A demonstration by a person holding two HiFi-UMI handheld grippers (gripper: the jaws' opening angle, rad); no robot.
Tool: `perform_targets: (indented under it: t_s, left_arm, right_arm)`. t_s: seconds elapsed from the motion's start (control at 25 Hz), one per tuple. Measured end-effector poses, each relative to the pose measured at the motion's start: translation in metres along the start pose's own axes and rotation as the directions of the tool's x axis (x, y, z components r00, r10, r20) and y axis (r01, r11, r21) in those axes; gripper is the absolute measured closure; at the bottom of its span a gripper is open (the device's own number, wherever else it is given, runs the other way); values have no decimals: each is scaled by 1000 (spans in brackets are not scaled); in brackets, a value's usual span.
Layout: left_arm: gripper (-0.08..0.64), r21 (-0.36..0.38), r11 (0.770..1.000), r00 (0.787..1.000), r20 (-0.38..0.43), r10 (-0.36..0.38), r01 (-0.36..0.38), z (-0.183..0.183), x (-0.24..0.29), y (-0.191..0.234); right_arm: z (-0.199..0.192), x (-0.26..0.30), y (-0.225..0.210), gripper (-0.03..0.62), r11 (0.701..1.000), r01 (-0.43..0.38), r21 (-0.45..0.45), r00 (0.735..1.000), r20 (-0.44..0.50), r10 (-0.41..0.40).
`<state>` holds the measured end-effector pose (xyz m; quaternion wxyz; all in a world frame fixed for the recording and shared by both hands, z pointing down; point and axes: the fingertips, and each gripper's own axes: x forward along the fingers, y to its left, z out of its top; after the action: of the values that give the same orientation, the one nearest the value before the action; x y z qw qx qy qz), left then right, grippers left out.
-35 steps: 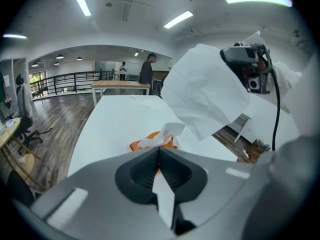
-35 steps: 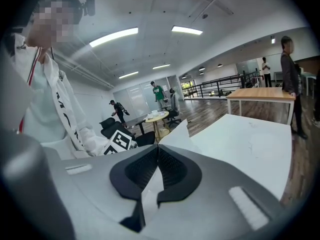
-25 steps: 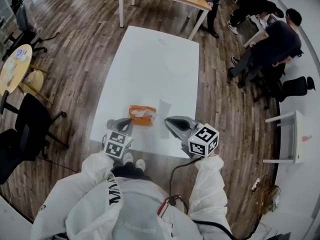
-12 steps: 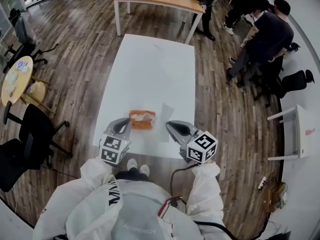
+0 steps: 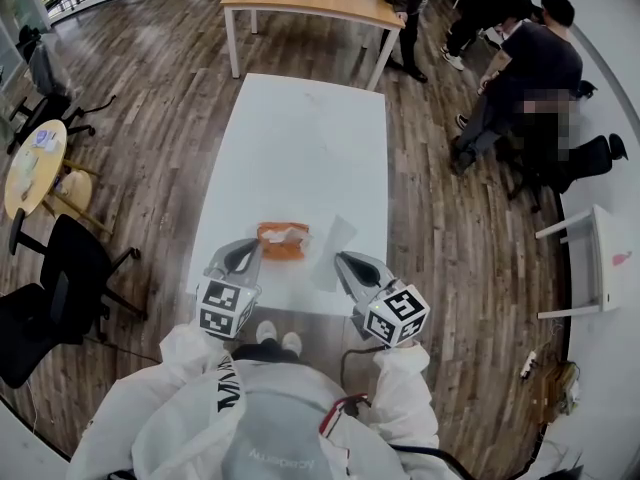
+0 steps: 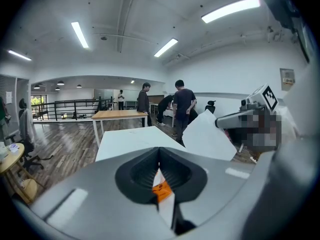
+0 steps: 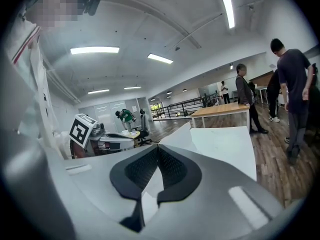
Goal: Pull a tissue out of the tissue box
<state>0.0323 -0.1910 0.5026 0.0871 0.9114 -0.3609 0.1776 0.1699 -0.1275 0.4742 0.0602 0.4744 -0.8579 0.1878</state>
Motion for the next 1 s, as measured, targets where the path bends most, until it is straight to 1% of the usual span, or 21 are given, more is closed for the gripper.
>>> perform_targets:
  t_s: [0.24, 0.4, 0.48, 0.64, 1.0]
  left_arm:
    - [560, 8, 1000, 1000, 15, 13, -13, 4, -6, -2]
    - [560, 9, 1000, 1000, 19, 22, -22, 4, -10, -3]
    - [560, 8, 1000, 999, 18, 27, -27, 4, -13, -3]
    - [559, 9, 999, 999, 17, 35, -35, 5, -16, -8]
    - [560, 9, 998, 998, 9, 56, -56, 2, -20, -23]
  right_arm:
    - [-6, -9, 1, 589, 997, 71, 2, 997, 14, -71]
    - [-3, -16, 0, 589, 990, 143, 5, 989, 35, -143]
    - [-2, -18, 3, 589, 987, 164, 4, 985, 50, -164]
    - [-3, -23, 6, 589, 985, 171, 10, 983, 68, -171]
    - [-7, -35, 4, 590, 989, 151, 3, 986, 77, -151]
